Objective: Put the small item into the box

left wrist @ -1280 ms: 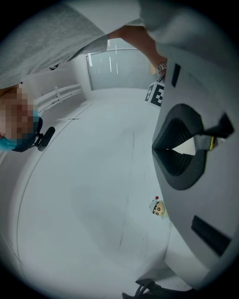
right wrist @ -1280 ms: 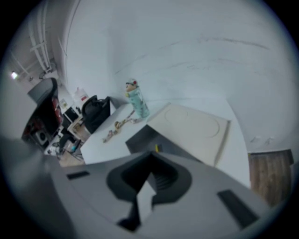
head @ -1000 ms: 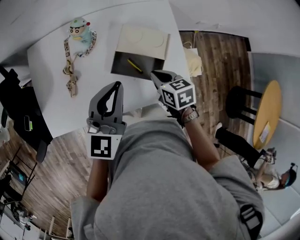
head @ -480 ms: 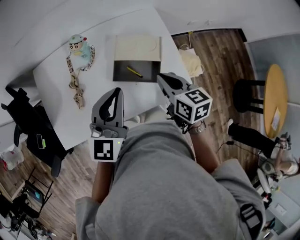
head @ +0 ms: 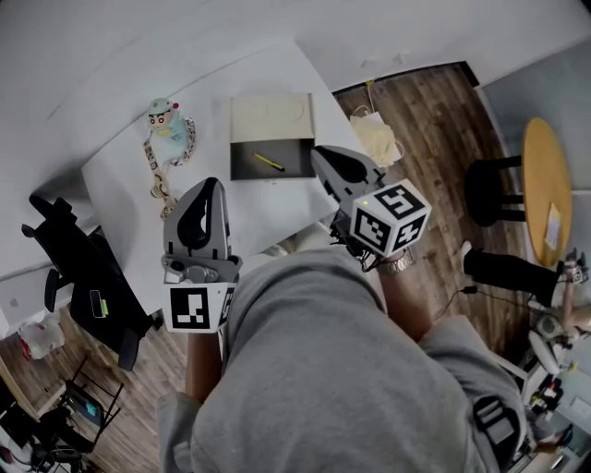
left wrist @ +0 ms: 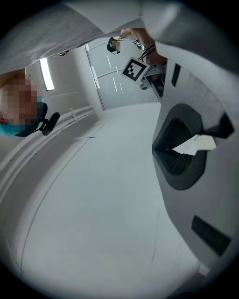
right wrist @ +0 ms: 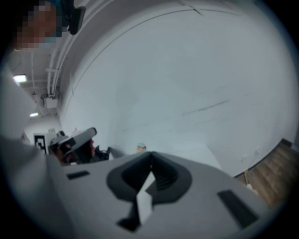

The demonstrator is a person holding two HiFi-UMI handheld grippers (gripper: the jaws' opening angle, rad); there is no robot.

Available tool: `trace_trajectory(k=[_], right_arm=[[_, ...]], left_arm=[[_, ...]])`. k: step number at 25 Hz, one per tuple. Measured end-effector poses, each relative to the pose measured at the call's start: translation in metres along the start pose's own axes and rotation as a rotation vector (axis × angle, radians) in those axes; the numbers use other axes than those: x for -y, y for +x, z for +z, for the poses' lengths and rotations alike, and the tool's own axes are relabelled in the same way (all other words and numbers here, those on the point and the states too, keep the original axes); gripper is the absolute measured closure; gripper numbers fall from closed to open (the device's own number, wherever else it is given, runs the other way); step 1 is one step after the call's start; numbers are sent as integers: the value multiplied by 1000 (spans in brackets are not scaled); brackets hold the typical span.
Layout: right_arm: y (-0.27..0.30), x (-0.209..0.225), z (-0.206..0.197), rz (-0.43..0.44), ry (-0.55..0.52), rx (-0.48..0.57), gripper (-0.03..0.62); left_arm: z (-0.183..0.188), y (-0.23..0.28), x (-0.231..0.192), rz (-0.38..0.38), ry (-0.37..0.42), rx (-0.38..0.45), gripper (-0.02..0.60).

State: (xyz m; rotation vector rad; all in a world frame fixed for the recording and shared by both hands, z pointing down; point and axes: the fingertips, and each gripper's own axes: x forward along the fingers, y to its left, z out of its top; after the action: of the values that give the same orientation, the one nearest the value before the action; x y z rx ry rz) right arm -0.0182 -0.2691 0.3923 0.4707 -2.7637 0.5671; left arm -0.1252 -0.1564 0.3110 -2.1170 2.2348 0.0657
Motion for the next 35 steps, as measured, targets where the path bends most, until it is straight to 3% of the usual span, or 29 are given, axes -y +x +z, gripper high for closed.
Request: trace_trajectory(k=[7, 12, 35], right_arm=[[6, -31, 21, 56, -58, 44, 561], [13, -46, 23, 84, -89, 44, 562], [19, -70, 38, 131, -138, 82, 562]], left_arm=[[33, -4, -1, -7, 73, 38, 549], [41, -7, -7, 15, 76, 51, 549], [17, -10, -17, 13, 47, 10, 549]])
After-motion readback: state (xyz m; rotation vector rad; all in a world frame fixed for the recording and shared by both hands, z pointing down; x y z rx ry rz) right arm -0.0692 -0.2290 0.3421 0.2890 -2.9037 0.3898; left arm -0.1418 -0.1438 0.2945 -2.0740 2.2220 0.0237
